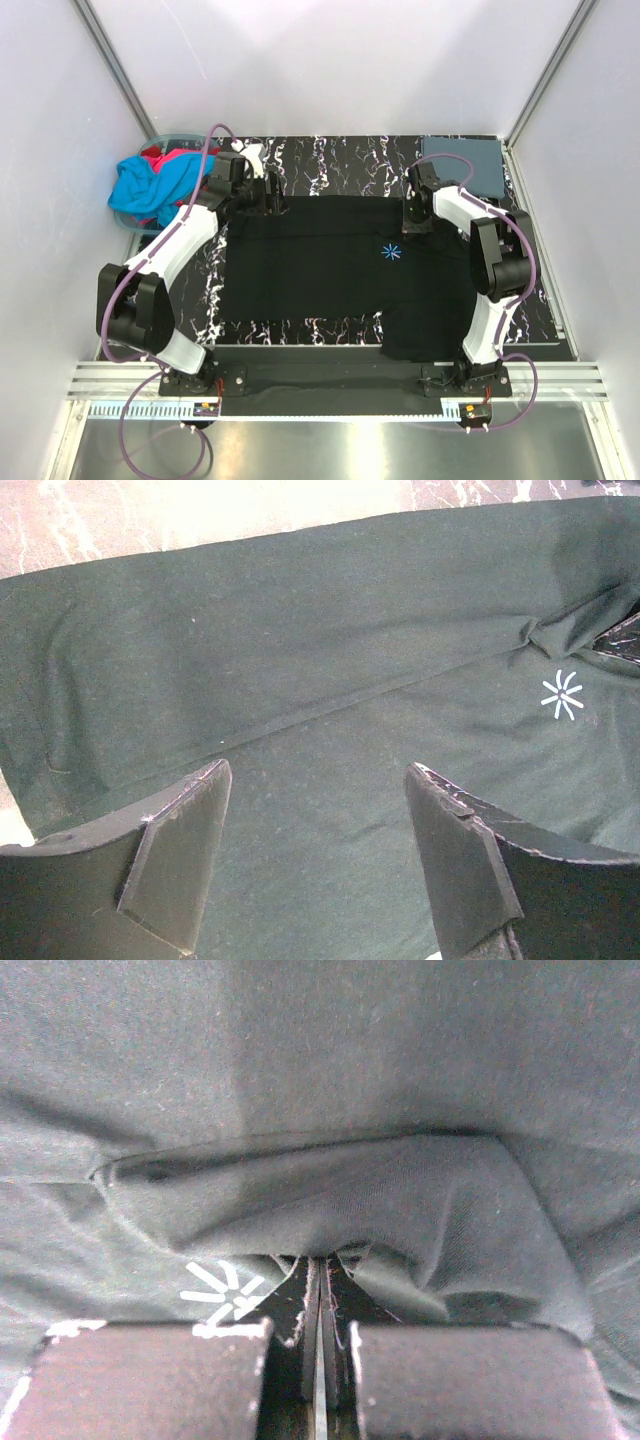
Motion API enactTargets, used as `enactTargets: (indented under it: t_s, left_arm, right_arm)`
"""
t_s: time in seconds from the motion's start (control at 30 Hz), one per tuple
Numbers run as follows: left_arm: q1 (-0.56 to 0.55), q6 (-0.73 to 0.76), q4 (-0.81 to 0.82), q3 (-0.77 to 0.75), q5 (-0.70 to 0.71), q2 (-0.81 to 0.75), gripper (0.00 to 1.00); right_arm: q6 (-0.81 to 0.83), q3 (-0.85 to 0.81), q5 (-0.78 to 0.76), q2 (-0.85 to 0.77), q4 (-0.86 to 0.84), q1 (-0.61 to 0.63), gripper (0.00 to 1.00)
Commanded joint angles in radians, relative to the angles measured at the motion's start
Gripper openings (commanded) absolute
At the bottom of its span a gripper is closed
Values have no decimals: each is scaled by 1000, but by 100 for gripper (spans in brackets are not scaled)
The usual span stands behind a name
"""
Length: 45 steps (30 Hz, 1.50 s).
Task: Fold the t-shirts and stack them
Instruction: Fold the tshirt
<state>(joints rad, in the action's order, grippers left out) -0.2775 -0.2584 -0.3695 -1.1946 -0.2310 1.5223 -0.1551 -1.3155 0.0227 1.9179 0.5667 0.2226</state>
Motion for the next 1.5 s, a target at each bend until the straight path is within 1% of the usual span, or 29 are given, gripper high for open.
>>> enactTargets:
  t_s: [0.0, 0.23, 0.5, 0.8, 0.93, 0.97, 1.03, 1.07, 1.13, 1.23, 1.33, 1.43, 1.47]
  left_arm:
    - [4, 13, 17, -31, 4, -1, 76]
    - [4, 15, 17, -28, 9, -1, 76]
    - [4, 13, 17, -30, 7, 4, 76]
    - [3, -4, 17, -25, 2, 2, 76]
    - [3, -51, 14, -34, -60, 30, 75]
    - [3, -59, 9, -42, -111, 39, 75]
    - [-2, -96, 4, -48, -163, 67, 74]
    - [-11, -110, 7, -46, -191, 70, 74]
    - [-28, -136, 17, -34, -191, 67, 73]
    - [-66, -169, 50, 3, -188, 58, 73]
    - [-103, -212, 96, 39, -221, 47, 70]
    - [-169, -258, 176, 107, -228, 30, 68]
    - [-181, -271, 219, 121, -226, 29, 67]
  right_arm:
    - [-58, -41, 43, -51, 51, 7, 0]
    - [-116, -33, 106, -111, 96, 6, 0]
    - [-264, 28, 226, -143, 113, 8, 0]
    - [-409, 104, 214, -184, 76, 6, 0]
    - [-495, 125, 209, -209, 49, 11, 0]
    - [-509, 127, 209, -214, 44, 9, 0]
    - [-534, 134, 207, -215, 33, 14, 0]
    - [-563, 140, 206, -220, 26, 21, 0]
    - [-592, 159, 194, -227, -5, 34, 0]
    - [-604, 159, 171, -224, -14, 58, 0]
    - [-609, 157, 172, -218, -24, 70, 0]
    - [-613, 171, 161, -223, -37, 70, 0]
    - [-612, 173, 163, -220, -42, 70, 2]
